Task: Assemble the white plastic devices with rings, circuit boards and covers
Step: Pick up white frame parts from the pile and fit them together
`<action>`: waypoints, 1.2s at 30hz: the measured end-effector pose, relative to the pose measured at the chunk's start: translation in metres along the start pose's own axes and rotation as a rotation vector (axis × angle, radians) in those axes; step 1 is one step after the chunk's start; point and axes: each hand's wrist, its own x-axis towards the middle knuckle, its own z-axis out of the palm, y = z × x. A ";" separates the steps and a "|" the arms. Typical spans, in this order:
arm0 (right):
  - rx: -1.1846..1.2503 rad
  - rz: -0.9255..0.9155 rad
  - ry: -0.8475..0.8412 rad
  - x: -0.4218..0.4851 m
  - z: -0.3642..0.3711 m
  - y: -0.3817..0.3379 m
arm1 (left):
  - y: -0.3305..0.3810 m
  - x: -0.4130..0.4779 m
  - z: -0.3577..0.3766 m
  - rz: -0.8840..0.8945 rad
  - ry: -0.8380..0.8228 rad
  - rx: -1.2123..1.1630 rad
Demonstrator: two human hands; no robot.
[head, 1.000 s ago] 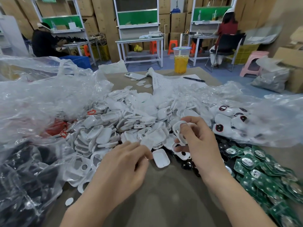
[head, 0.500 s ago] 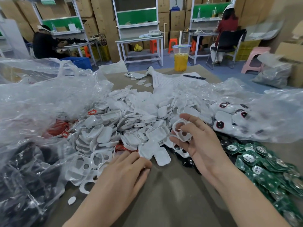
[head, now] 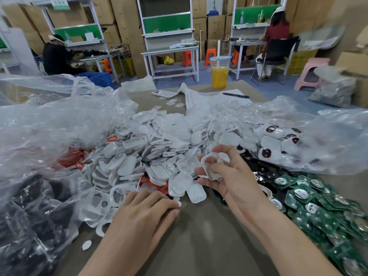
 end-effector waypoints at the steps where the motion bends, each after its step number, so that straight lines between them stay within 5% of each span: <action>1: -0.037 -0.013 -0.014 0.000 0.001 0.000 | 0.005 0.004 0.000 -0.077 0.023 -0.130; 5: -0.289 -0.066 -0.056 -0.003 0.006 0.001 | 0.023 0.042 0.003 -0.522 0.144 -0.815; 16: -0.577 -0.104 -0.042 -0.003 0.010 0.009 | 0.009 0.058 0.021 -0.600 0.194 -1.468; 36: -0.536 -0.076 -0.140 -0.010 0.018 0.004 | 0.004 0.054 0.009 -0.548 0.202 -1.362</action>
